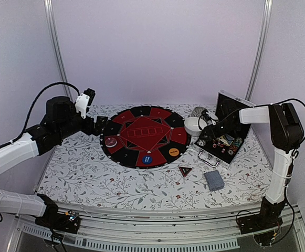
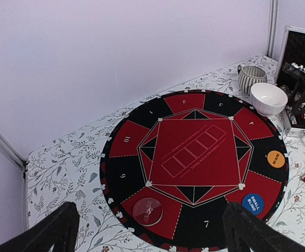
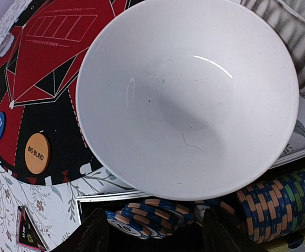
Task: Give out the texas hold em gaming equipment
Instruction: Pick up the pile of poker chips from the chip case.
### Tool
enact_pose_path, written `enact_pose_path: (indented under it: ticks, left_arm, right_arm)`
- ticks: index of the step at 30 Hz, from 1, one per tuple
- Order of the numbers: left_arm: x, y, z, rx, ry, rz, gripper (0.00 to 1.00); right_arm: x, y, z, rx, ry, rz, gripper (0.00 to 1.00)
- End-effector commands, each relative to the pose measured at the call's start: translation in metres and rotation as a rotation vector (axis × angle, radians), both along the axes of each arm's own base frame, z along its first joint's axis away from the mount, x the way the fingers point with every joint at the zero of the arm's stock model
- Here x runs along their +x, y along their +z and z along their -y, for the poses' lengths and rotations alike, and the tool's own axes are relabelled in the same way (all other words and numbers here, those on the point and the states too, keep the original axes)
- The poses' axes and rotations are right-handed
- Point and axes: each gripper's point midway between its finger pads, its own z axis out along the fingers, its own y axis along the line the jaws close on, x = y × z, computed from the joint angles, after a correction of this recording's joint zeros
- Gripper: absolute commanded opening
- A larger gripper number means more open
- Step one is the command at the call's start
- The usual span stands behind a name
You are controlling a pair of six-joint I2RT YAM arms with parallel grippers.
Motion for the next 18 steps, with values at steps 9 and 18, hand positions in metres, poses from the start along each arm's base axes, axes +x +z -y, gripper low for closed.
enact_pose_path:
  ticks: [9, 18]
  left_arm:
    - [0.003, -0.004, -0.002, 0.010, -0.001, 0.006, 0.98]
    - [0.003, -0.005, -0.002, 0.014, 0.000, 0.006, 0.98]
  right_arm:
    - [-0.009, -0.017, -0.021, 0.104, 0.124, -0.040, 0.64]
    - [-0.022, -0.012, -0.019, 0.099, 0.137, -0.061, 0.60]
